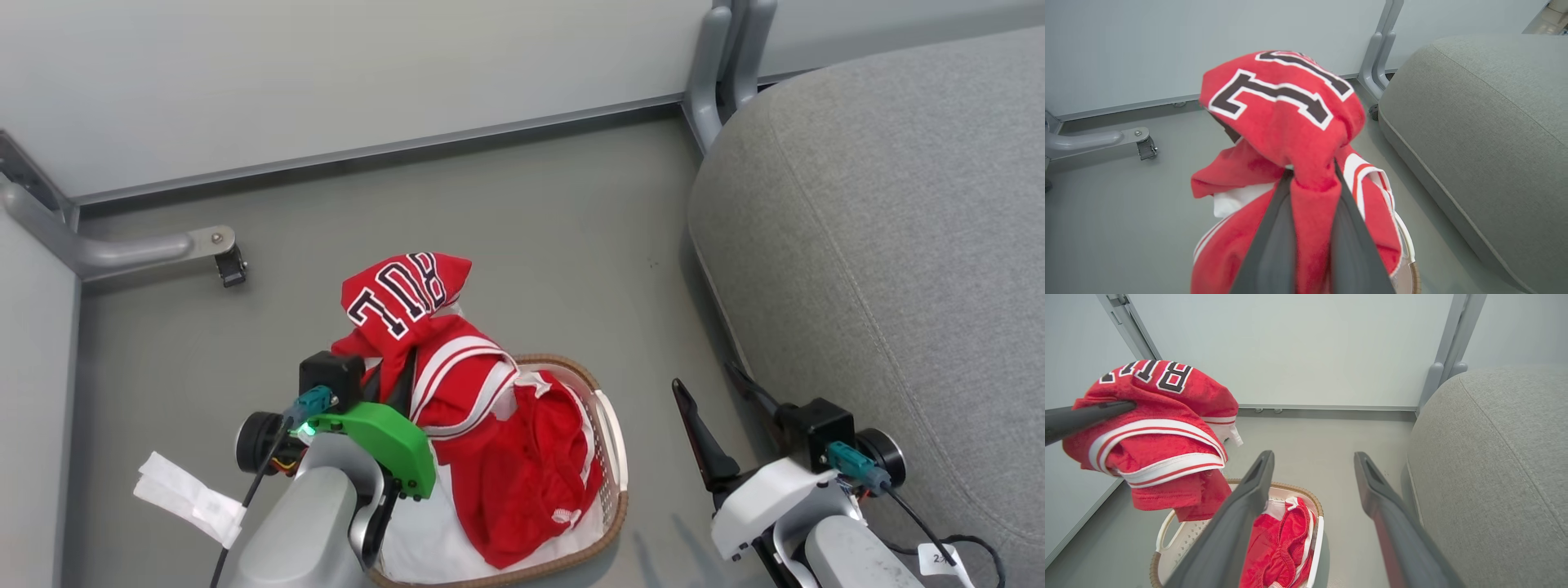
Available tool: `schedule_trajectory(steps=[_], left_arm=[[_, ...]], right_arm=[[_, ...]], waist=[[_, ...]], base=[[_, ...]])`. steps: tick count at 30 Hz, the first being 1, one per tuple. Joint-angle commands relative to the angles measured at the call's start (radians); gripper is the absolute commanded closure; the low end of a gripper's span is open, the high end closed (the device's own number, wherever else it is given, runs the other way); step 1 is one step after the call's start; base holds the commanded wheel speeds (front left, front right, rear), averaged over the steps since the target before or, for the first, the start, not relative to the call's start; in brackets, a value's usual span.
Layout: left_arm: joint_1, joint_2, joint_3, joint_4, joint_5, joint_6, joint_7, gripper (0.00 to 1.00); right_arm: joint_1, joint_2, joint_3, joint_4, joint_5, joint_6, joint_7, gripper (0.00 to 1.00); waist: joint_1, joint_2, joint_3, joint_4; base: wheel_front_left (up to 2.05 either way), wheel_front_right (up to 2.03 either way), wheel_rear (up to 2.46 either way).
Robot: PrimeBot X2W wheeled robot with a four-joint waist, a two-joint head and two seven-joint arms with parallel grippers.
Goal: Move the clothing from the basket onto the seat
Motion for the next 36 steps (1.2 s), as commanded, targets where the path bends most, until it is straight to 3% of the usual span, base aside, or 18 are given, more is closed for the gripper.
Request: schedule_trajectory(steps=[1, 9, 22, 36], left_arm=[[0.018, 0.003, 0.008, -0.018, 0.008, -0.004, -0.006, 1.0], [0.047, 0.003, 0.03, -0.124, 0.051, -0.007, -0.006, 1.0], [0.089, 0.003, -0.018, -0.287, 0.028, -0.008, -0.006, 1.0], [0.106, 0.003, -0.055, -0.431, 0.002, -0.007, -0.005, 1.0]], right_arm=[[0.017, -0.002, -0.005, 0.003, -0.004, 0.0, -0.005, 0.0], [0.044, -0.003, -0.013, 0.003, -0.009, 0.0, -0.005, 0.0], [0.11, -0.006, -0.031, 0.0, -0.014, 0.0, -0.005, 0.0], [0.114, -0.009, -0.018, -0.004, -0.018, 0.0, -0.005, 0.0]], waist=[[0.0, 0.0, -0.018, -0.001], [0.0, 0.0, -0.051, 0.006], [0.0, 0.0, -0.103, 0.048], [0.0, 0.0, -0.11, 0.045]], base=[[0.0, 0.0, 0.0], [0.0, 0.0, 0.0], [0.0, 0.0, 0.0], [0.0, 0.0, 0.0]])
